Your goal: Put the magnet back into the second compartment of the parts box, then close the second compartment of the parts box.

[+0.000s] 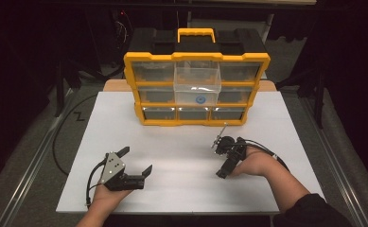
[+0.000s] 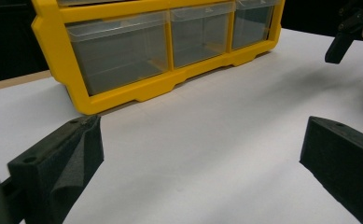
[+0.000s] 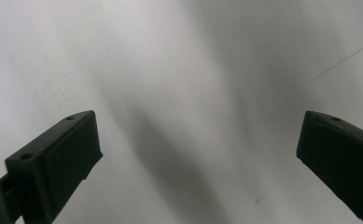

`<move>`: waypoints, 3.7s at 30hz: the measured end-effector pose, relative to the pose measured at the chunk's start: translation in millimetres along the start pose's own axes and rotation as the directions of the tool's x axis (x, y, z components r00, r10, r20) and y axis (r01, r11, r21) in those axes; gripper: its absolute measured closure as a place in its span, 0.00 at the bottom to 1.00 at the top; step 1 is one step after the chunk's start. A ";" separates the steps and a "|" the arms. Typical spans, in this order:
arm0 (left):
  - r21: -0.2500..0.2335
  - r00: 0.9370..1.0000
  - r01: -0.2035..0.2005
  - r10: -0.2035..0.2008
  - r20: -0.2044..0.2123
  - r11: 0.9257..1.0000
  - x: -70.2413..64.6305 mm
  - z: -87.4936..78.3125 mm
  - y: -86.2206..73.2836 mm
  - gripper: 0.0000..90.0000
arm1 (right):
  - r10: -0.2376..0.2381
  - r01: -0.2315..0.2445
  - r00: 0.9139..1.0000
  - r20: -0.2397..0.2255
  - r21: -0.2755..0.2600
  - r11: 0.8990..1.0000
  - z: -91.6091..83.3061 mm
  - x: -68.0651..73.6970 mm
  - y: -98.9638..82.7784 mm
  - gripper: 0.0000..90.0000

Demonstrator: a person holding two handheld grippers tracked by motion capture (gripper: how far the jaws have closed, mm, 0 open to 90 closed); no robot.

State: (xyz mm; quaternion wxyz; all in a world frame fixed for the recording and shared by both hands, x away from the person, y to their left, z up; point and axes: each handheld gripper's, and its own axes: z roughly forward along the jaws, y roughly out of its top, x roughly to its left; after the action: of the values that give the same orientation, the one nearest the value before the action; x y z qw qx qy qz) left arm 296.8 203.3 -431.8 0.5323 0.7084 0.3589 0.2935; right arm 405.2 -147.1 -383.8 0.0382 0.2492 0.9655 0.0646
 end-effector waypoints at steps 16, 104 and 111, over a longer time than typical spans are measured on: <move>0.025 1.000 0.011 -0.011 -0.014 1.000 2.1 2.1 -0.7 0.00 | 0.090 -0.081 0.996 0.025 -0.252 0.964 4.3 -3.9 -27.4 0.01; 0.035 0.997 0.058 -0.057 -0.043 0.998 2.9 5.0 -2.9 0.00 | 0.378 -0.168 0.925 0.033 -0.858 0.486 21.3 15.3 -84.8 0.01; 0.027 0.998 0.053 -0.052 -0.047 0.998 2.1 2.9 -2.1 0.00 | 0.373 -0.185 0.928 0.013 -0.852 0.489 19.8 15.4 -80.7 0.06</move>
State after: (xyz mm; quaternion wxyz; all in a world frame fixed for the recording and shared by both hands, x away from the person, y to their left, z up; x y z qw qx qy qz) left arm 299.9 203.8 -434.5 0.5212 0.6991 0.3937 0.2907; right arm 355.5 -207.4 -415.5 0.2365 0.3589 0.7525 0.4990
